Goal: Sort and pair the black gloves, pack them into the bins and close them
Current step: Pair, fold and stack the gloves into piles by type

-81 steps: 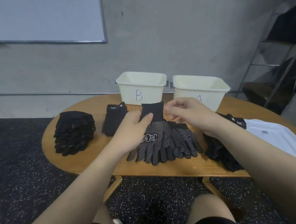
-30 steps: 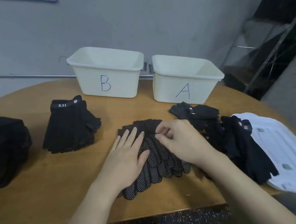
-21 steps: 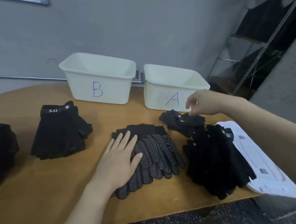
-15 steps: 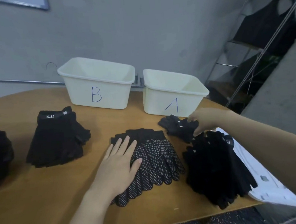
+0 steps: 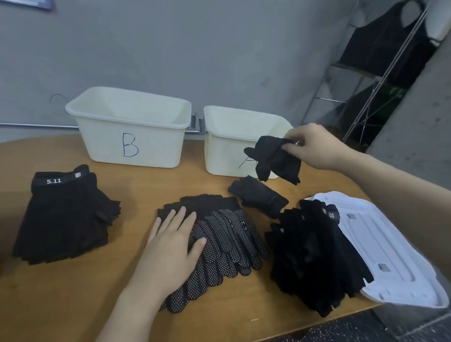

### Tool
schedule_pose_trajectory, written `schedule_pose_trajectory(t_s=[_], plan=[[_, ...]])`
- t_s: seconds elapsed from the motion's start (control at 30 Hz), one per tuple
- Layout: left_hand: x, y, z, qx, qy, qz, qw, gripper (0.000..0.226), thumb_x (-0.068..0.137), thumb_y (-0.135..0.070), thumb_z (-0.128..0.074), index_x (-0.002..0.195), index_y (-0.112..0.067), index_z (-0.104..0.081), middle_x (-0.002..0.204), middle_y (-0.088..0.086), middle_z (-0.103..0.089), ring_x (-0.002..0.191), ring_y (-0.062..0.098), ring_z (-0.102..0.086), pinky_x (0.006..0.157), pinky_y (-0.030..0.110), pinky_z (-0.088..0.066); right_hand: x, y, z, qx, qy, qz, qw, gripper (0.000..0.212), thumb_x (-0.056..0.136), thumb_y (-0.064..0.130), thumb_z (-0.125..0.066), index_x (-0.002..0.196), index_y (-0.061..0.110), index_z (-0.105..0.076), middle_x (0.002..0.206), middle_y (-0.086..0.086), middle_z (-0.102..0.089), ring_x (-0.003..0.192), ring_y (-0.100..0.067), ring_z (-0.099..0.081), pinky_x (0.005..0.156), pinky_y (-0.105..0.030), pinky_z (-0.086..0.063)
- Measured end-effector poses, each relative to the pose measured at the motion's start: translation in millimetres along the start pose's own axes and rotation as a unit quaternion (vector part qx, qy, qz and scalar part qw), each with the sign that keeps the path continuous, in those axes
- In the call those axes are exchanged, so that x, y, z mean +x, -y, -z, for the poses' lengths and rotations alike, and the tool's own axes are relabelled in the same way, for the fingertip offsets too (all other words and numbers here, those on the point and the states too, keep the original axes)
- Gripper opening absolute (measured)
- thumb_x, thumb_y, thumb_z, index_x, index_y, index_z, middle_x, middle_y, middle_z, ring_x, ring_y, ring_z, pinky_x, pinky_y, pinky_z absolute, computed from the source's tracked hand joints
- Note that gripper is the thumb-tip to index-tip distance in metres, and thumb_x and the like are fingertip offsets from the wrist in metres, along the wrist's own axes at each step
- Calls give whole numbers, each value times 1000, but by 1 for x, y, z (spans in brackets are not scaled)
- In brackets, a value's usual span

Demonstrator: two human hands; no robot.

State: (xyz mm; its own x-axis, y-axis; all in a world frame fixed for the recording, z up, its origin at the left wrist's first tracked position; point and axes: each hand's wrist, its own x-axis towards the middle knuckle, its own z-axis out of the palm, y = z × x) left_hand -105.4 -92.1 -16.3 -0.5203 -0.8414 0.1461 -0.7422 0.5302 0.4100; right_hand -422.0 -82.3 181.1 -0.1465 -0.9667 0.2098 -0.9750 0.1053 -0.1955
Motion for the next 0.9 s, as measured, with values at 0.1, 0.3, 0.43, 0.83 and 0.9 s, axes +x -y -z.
schedule_pose_trajectory(t_s=[0.1, 0.3, 0.43, 0.83, 0.9], plan=[[-4, -6, 6, -114, -42, -10, 993, 70, 103, -59, -39, 164, -30, -22, 169, -12, -23, 154, 4, -17, 126, 26, -4, -11, 29, 16, 72, -7, 25, 997, 15, 100, 15, -63, 96, 6, -74, 93, -12, -74, 91, -33, -66, 87, -45, -54], [-22, -18, 37, -555, -68, 27, 829, 85, 74, -69, -75, 148, -41, -44, 139, -23, -61, 131, -5, -54, 107, 16, -45, -47, 99, 8, 351, 95, 20, 931, 18, 101, 11, -63, 94, -5, -68, 84, -13, -74, 74, -23, -66, 71, -31, -56], [-38, -8, 55, -681, -53, 46, 728, 76, 78, -60, -80, 140, -20, -61, 139, -1, -67, 132, 20, -61, 112, 44, -48, -75, 132, -32, 490, 182, -16, 853, 28, 102, 10, -59, 106, -18, -58, 94, -24, -68, 83, -30, -62, 68, -33, -51], [-74, 34, 61, -465, -34, 172, 868, 17, 94, -33, -76, 88, -18, -77, 79, -2, -79, 68, 19, -76, 52, 36, -61, -113, 154, -131, 387, 263, -93, 879, 30, 105, 19, -58, 97, -10, -61, 66, -7, -63, 60, -20, -60, 60, -32, -55], [-73, 41, 55, -336, -64, 189, 920, 30, 88, -43, -80, 75, -18, -68, 68, -3, -72, 55, 14, -70, 46, 32, -55, -112, 156, -143, 359, 272, -100, 887, 32, 105, 17, -58, 102, -15, -60, 75, -20, -67, 69, -32, -66, 68, -38, -58]])
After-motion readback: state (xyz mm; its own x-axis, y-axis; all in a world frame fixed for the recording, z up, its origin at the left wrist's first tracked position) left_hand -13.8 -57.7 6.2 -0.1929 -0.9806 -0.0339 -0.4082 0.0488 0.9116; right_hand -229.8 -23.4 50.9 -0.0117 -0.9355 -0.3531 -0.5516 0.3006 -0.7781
